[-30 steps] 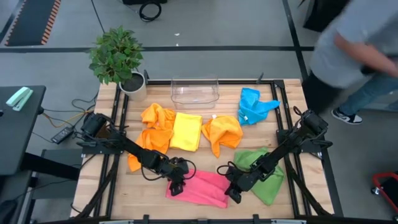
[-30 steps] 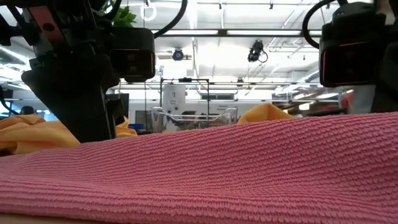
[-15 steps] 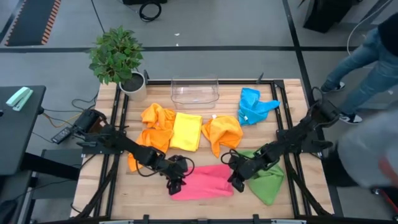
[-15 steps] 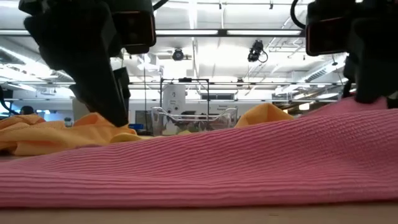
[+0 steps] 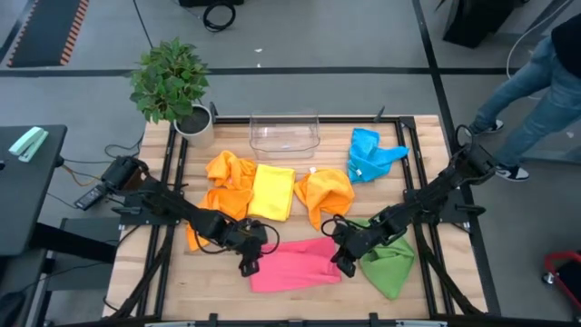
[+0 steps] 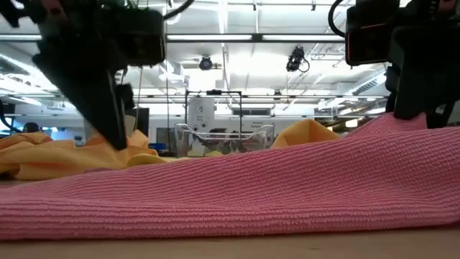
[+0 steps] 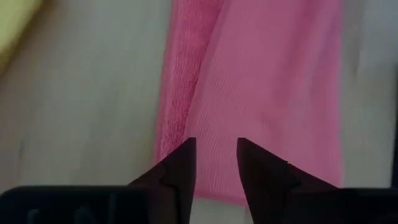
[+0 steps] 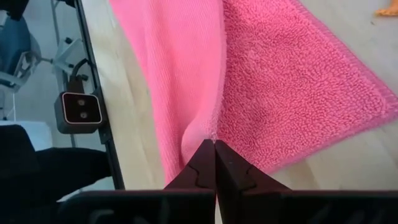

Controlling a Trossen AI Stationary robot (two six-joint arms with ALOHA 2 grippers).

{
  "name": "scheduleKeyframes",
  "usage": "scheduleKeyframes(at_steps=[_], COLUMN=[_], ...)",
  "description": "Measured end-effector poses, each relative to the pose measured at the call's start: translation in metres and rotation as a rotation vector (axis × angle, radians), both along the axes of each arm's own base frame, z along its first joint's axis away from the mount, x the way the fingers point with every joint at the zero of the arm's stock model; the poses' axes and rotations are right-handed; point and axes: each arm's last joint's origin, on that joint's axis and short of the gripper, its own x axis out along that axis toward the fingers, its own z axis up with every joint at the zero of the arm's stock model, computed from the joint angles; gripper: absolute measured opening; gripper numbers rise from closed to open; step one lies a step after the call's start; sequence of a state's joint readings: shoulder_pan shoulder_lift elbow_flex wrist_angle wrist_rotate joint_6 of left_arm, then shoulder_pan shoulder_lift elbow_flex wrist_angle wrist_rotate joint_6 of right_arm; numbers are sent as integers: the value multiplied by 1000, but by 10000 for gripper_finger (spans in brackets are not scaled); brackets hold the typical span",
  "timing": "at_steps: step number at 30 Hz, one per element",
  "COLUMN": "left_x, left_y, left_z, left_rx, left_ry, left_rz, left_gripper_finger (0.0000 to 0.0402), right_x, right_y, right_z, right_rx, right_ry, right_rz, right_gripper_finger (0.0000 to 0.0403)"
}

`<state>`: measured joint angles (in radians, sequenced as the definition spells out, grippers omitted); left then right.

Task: Fold microfiber towels
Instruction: Fold the pink microfiber cloth

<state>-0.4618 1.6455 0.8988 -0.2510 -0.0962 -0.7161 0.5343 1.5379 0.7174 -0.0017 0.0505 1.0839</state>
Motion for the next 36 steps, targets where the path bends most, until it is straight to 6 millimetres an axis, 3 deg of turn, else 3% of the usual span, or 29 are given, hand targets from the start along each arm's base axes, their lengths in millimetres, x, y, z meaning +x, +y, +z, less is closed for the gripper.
scheduleKeyframes(at_steps=[6, 25, 33, 36], left_x=[-9, -9, -6, -6], left_y=[2, -1, -2, -2], left_z=[-13, -13, -23, -24], left_rx=[75, 81, 85, 97], left_ry=[123, 108, 130, 121], left_rz=[-34, -86, -88, -81], left_gripper_finger=[106, 53, 54, 25], right_x=[0, 0, 1, 1], right_y=[0, -3, -4, -4], right_z=[0, -1, -1, -1], right_rx=[-7, -31, -35, -37], right_ry=[2, 4, 5, 4], right_rz=[5, 17, 15, 17], right_gripper_finger=[1, 1, 1, 1])
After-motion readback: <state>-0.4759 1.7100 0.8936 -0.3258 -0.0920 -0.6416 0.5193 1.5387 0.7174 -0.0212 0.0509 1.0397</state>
